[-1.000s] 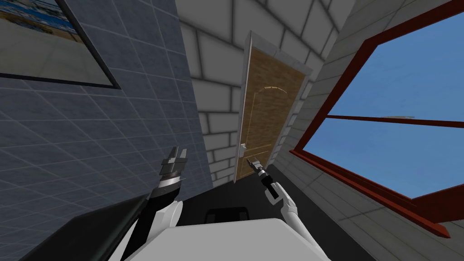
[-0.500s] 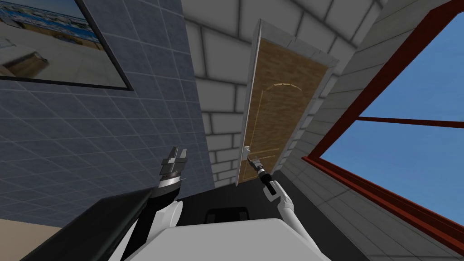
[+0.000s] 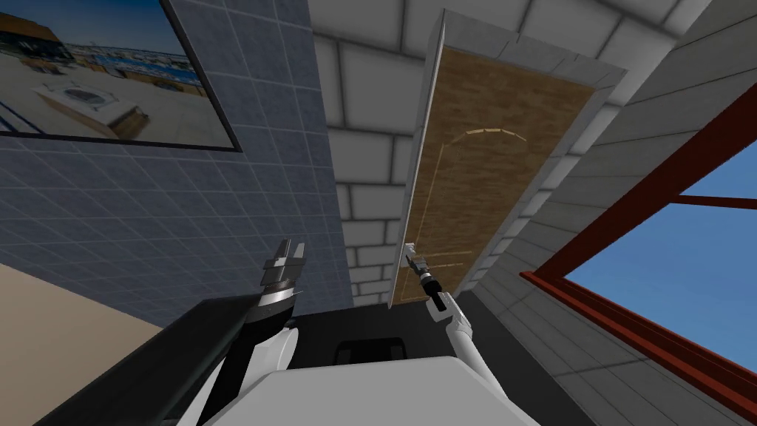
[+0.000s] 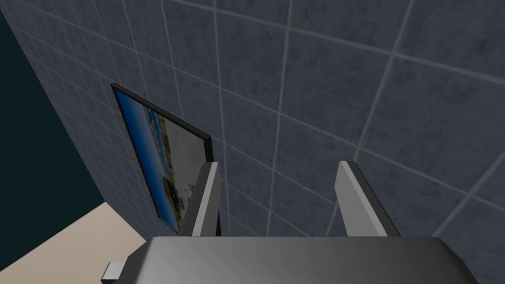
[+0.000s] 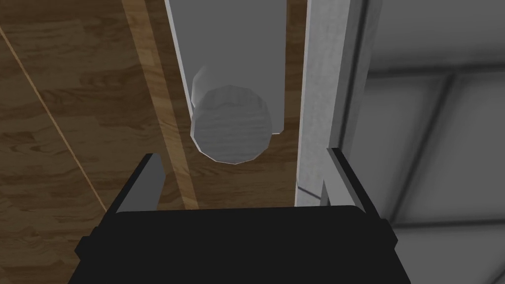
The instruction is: Pull the door open
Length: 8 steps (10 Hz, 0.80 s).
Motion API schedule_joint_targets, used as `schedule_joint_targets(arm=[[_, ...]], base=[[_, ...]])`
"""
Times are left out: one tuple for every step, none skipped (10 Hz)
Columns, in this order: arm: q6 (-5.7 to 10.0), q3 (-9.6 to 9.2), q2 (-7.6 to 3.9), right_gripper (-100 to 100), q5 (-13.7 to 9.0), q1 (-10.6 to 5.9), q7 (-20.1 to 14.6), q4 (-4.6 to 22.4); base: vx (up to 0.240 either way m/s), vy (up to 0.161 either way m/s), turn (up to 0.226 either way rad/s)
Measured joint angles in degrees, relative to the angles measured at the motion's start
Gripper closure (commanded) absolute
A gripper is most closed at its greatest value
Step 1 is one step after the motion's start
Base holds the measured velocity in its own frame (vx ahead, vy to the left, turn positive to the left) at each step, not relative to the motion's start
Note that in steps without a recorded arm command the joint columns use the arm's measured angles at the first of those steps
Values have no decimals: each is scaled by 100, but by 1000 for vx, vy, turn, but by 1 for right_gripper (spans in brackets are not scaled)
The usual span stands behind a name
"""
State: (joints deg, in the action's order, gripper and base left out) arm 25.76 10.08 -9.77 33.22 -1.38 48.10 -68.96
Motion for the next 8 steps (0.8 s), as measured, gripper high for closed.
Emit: schedule_joint_targets(arm=[[-52,147,81,-100,-23,-122,111,126],[-124,244,144,-100,-36,-183,191,165],[-174,349,227,-100,-47,-245,282,229],[-184,360,236,100,-49,-254,304,237],[-177,350,231,100,-47,-249,292,232],[-174,346,229,100,-47,-245,283,233],[-178,352,224,100,-48,-244,280,233],[-180,354,223,100,-49,-243,279,233]], base=[[42,-91,231],[28,-87,202],[12,-41,43],[-1,5,-36],[-7,21,-5],[-2,12,-10],[0,0,0],[0,0,0]])
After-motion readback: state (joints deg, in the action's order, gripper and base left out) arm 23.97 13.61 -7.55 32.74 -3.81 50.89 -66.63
